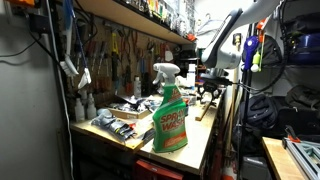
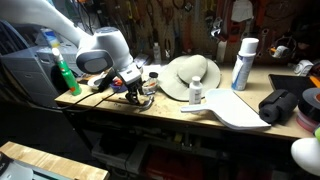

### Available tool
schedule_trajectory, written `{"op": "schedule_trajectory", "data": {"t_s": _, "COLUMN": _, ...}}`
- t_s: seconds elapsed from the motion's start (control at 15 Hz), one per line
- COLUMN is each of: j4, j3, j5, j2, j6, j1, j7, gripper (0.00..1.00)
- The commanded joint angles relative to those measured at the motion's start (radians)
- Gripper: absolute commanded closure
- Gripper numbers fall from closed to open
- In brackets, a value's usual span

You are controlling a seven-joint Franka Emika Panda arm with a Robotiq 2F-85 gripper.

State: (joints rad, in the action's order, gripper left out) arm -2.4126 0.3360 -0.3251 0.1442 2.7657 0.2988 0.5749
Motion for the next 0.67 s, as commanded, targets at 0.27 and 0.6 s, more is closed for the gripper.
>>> {"op": "schedule_trajectory", "data": {"t_s": 0.27, "j4": -0.062, "j3": 0.071, "j5": 0.238, "j2": 0.04, "j6": 0.132, "j1": -0.062, "j7": 0.164, "gripper": 0.38}}
{"op": "schedule_trajectory", "data": {"t_s": 0.6, "j4": -0.029, "j3": 0.138, "j5": 0.463, "j2": 0.048, "j6": 0.049, "j1": -0.137, "j7": 0.281, "gripper": 0.46}}
